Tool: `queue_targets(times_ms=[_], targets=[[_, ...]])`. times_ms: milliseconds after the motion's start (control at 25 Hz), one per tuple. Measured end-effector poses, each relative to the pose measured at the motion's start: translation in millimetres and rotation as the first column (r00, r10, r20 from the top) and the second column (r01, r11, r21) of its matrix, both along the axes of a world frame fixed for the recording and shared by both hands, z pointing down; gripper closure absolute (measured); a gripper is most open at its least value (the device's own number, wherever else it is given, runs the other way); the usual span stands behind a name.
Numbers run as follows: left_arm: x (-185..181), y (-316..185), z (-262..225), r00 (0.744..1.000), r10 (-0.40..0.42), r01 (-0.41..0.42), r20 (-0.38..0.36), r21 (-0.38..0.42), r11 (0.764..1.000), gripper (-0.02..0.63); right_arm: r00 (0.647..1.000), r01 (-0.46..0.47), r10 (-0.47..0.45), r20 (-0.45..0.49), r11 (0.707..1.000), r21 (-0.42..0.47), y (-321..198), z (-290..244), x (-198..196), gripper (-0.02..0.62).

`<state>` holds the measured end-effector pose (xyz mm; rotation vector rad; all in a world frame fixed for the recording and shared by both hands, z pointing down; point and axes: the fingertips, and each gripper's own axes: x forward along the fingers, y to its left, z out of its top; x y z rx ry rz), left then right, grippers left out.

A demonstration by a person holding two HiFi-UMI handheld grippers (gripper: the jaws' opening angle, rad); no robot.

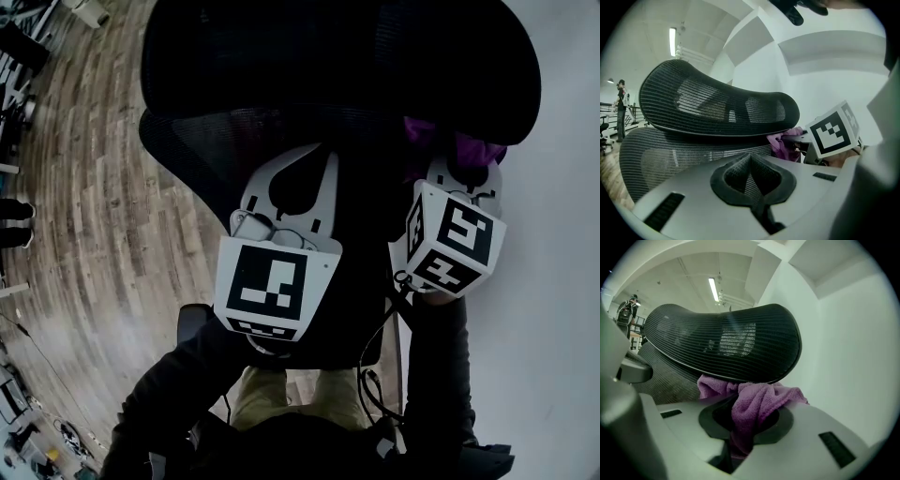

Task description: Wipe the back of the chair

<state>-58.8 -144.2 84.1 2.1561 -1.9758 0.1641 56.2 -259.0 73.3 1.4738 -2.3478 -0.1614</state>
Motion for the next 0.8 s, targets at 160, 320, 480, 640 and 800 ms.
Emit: queue_targets(times_ms=[160, 320, 480, 640, 800], targets=[[-6.8, 3.4, -0.2, 1.0, -0.009, 0.009, -0.006, -0.005, 1.0, 0.606, 0.999, 0.025, -0.024, 0.037, 1.0, -0.019, 6.3, 2.0, -14.4, 0.529], [-18.9, 9.1, -5.3, 1.0, -0.03, 0.03, -0.008, -0.005, 1.0, 0.606, 0.998, 0.053, -0.052, 0.038, 0.998, -0.023, 13.1, -1.6, -32.0, 0.529], [-31.3, 14.0, -5.9, 0.999, -0.045, 0.045, -0.009, -0.004, 0.999, 0.605, 0.997, 0.078, -0.077, 0.026, 0.997, -0.028, 19.1, -0.2, -49.4, 0.529], [-45.3, 20.9, -7.2, 0.998, -0.065, 0.065, -0.011, 0.001, 0.998, 0.606, 0.995, 0.1, -0.099, 0.02, 0.994, -0.034, 27.0, 1.0, -64.2, 0.529], [-62.1, 26.1, -4.6, 0.996, -0.087, 0.087, -0.017, 0.0, 0.996, 0.606, 0.992, 0.126, -0.126, 0.023, 0.991, -0.042, 34.4, 5.6, -85.0, 0.529]])
